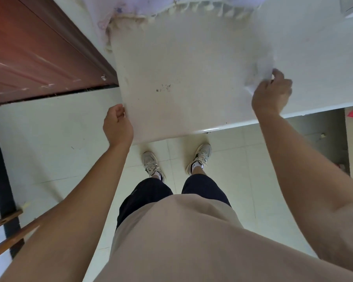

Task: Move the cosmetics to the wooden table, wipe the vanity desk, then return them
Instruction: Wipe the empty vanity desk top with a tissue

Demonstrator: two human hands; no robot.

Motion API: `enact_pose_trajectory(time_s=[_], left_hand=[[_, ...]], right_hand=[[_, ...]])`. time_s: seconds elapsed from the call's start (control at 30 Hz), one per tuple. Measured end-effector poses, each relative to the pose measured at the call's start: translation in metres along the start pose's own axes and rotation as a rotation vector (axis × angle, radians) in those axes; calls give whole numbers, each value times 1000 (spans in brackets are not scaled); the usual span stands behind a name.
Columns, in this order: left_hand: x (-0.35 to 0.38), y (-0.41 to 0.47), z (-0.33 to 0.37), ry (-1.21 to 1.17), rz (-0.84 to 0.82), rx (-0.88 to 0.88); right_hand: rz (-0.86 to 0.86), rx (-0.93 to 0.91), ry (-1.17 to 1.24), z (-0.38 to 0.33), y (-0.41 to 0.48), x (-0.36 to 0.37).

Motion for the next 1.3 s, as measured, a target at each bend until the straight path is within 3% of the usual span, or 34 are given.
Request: enact_pose_trajectory(time_s=[0.07, 0.2, 0.37, 0.6, 0.67, 0.77, 0.83, 0.9, 1.03, 1.17, 1.3], left_hand=[[-3, 0, -2, 10, -12, 11], [-5, 3, -16, -66, -91, -47], [-21, -1, -24, -19, -115, -87], [-35, 0, -39, -165, -215, -150], [-33, -2, -39, -169, -271, -142], [-27, -6, -41, -199, -313, -139], [-25, -7, -43, -213, -310, -135], [-25, -5, -46, -218, -320, -135], [-27, -2, -51, -208, -352, -128], [-31, -5, -48, -217, -369, -121], [-34, -8, -47, -234, -363, -122]], right_hand=[[-27, 69, -172, 9, -13, 7], [-65, -202, -95, -39, -77, 56], [-364, -523, 5, -134, -171, 114], [-732, -679, 148, -178, -213, 123], [-651, -671, 251, -170, -192, 106], [-352, -487, 321, -135, -141, 77], [-179, -315, 257, -97, -114, 62], [-109, -223, 117, -62, -108, 55], [-138, -335, -129, -49, -150, 72], [-291, -552, -86, -97, -209, 106], [-481, -643, -2, -145, -245, 132]])
Point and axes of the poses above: each hand's wrist, its own y-axis towards the middle knuckle, its own x-axis out of the palm, z = x × y, the point moved 4 cm from there along y, towards the middle knuckle, and after that the axes turned 7 degrees about y, right-handed, at the moved point
